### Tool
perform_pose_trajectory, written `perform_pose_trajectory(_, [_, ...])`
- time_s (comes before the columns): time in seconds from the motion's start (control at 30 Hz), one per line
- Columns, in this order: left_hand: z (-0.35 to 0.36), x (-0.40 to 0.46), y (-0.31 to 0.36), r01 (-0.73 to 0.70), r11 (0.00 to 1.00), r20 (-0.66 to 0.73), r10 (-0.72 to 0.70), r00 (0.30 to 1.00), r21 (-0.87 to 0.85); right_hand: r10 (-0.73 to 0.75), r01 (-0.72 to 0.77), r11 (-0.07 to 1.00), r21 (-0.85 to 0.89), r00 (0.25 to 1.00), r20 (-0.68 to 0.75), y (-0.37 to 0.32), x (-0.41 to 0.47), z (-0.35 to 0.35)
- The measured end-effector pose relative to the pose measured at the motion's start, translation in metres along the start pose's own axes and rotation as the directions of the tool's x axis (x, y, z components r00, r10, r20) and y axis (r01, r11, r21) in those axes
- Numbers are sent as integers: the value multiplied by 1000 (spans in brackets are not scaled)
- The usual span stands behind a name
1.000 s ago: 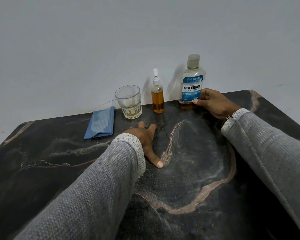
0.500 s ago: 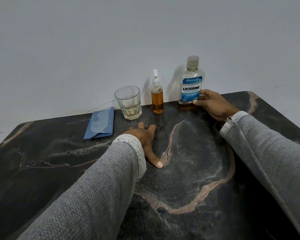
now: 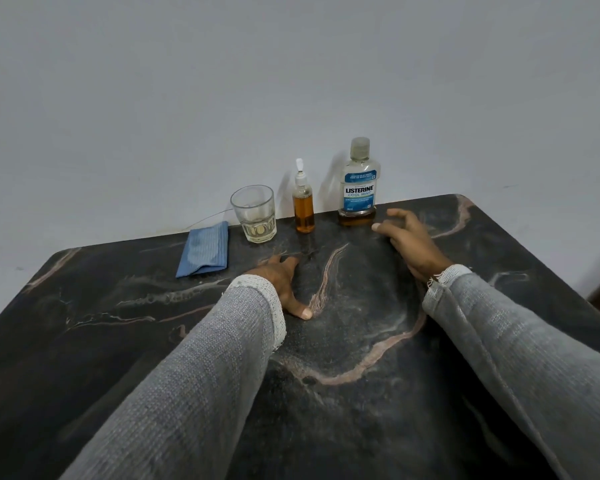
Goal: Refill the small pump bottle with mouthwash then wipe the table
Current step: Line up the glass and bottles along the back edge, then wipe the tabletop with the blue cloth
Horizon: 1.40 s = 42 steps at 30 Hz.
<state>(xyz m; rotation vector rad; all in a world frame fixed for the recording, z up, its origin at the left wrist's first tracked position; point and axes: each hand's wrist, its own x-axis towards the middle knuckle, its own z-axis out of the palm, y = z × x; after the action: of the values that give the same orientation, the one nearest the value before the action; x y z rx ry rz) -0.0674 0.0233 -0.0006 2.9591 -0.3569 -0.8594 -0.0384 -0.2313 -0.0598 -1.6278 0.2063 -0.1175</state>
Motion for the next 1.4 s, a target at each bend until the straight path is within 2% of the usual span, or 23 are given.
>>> perform_pose_trajectory(0.13, [21, -23, 3, 4, 995, -150, -18, 989, -96, -33, 36, 995, -88, 999, 28, -4, -61, 11])
perform_pose_trajectory(0.2, [38, -40, 2, 11, 997, -266, -31, 963, -77, -80, 100, 964, -247, 993, 87, -8, -92, 16])
perform_pose_trajectory(0.27, [58, -59, -3, -6, 996, -374, -26, 927, -84, -154, 213, 858, -468, 975, 160, -10, -120, 22])
perform_pose_trajectory(0.33, [74, -78, -12, -1, 993, -405, -46, 913, -115, -196, 298, 763, -573, 952, 234, -13, -143, 28])
perform_pose_trajectory(0.5, [99, -120, -50, 126, 978, -358, -180, 916, -169, -220, 371, 697, -614, 925, 309, -22, -182, 45])
perform_pose_trajectory(0.6, [102, -140, -72, 136, 964, -360, -213, 908, -228, -214, 376, 691, -617, 922, 322, -27, -196, 61])
perform_pose_trajectory(0.73, [100, -155, -95, 131, 964, -366, -211, 907, -232, -184, 383, 671, -635, 916, 358, -33, -202, 87])
perform_pose_trajectory(0.83, [98, -158, -108, 149, 971, -316, -203, 927, -187, -186, 392, 659, -642, 912, 366, -36, -203, 109])
perform_pose_trajectory(1.1, [80, -144, -138, 58, 978, -282, -115, 952, -202, -153, 397, 604, -691, 909, 389, -44, -180, 169])
perform_pose_trajectory(1.23, [64, -128, -148, 56, 968, -198, -107, 974, -245, -150, 408, 570, -713, 905, 398, -49, -152, 201])
perform_pose_trajectory(1.4, [52, -108, -160, 103, 984, -51, -111, 993, -143, -182, 422, 542, -727, 903, 389, -49, -107, 244])
